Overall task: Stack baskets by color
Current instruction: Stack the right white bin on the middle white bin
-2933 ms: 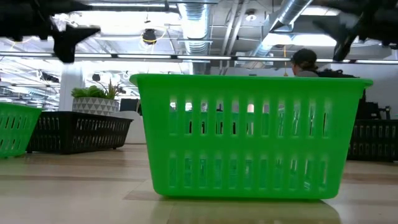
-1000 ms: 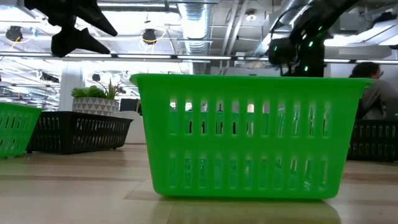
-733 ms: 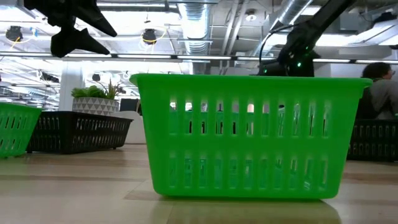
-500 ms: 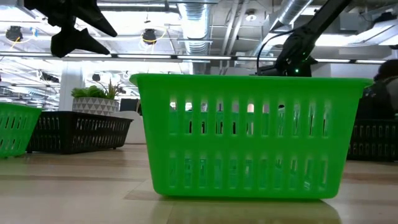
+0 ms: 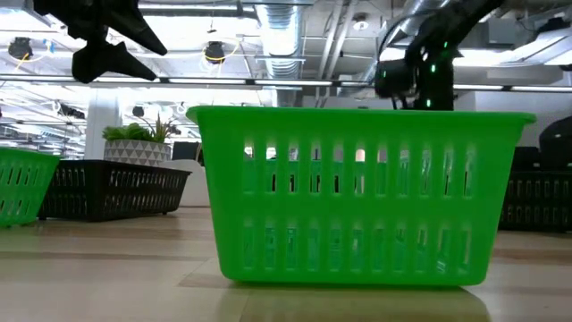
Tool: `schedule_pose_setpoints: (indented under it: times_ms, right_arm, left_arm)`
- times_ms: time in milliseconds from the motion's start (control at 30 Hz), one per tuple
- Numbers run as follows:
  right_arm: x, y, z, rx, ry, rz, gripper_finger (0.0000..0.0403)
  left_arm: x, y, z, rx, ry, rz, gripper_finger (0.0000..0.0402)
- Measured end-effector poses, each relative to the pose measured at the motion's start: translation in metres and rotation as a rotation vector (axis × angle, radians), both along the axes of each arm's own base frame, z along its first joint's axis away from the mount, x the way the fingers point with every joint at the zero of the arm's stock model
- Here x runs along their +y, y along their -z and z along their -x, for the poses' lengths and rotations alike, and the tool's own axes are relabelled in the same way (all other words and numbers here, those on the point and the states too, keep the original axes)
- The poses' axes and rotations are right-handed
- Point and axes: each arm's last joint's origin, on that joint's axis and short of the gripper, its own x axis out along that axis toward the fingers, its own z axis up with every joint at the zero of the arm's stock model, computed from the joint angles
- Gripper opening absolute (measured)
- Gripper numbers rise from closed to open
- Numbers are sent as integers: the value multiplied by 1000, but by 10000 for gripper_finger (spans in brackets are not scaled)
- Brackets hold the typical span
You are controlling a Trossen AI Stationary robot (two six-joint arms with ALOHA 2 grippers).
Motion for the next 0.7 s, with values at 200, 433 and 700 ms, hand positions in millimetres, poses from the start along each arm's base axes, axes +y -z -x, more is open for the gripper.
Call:
schedule_pose_setpoints:
  times_ms: [200, 433, 700]
  right_arm:
    - [14, -54, -19, -162, -248, 192, 2]
    - [35, -93, -71, -239, -630, 389, 1]
    - [18, -67, -134, -57, -801, 318, 1]
  left_arm:
    - [0, 1, 1, 18, -4, -9, 224]
    - [0, 2, 1, 20, 2, -5, 224]
    - [1, 3, 2, 34, 3, -9, 224]
